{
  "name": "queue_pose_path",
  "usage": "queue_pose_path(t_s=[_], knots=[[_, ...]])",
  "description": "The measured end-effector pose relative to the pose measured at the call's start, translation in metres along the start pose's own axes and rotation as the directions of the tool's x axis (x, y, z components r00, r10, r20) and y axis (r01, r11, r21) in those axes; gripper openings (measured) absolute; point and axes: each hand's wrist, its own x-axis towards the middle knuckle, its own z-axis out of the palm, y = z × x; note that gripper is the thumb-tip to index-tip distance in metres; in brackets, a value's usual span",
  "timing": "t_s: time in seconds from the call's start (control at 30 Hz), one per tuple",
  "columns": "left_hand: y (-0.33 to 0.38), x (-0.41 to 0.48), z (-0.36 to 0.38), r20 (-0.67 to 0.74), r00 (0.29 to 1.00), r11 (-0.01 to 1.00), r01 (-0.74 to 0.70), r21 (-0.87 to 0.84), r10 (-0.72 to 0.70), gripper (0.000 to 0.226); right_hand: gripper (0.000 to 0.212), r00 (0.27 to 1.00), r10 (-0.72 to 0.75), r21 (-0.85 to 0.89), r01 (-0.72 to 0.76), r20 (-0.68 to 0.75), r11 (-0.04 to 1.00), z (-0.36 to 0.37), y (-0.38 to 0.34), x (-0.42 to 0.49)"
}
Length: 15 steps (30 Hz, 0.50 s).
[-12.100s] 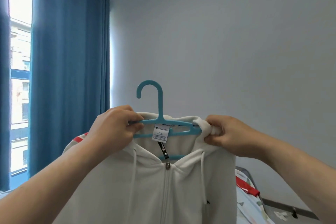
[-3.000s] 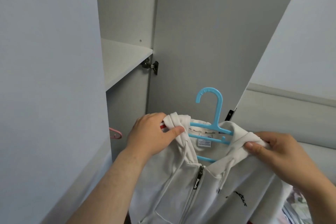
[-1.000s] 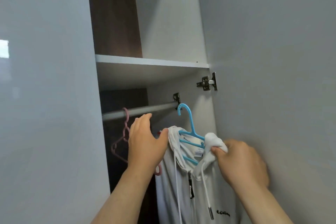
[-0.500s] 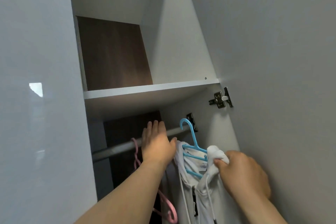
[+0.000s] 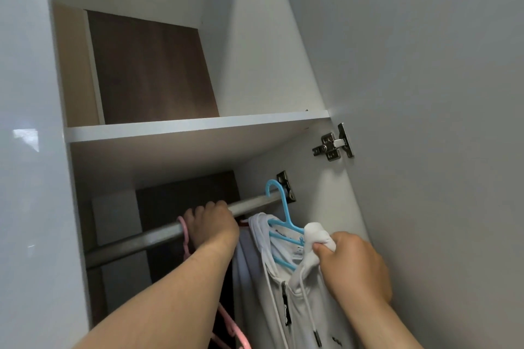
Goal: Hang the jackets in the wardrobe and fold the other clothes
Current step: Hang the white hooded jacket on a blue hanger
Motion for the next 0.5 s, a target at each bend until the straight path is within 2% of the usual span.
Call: queue_pose_path(t_s=[0.2, 0.5], knots=[[-0.002, 0.004, 0.006, -0.053, 0.998, 0.999, 0.034, -0.022, -0.035, 0.022, 0.030, 1.000, 0.007, -0.034, -0.008, -0.011, 0.999, 0.007, -0.009, 0.020], [-0.003, 0.010, 0.010, -0.062, 0.998, 0.999, 0.021, -0.048, -0.024, 0.019, 0.020, 0.998, -0.063, -0.093, 0.064, 0.016, 0.994, 0.027, -0.030, 0.050]])
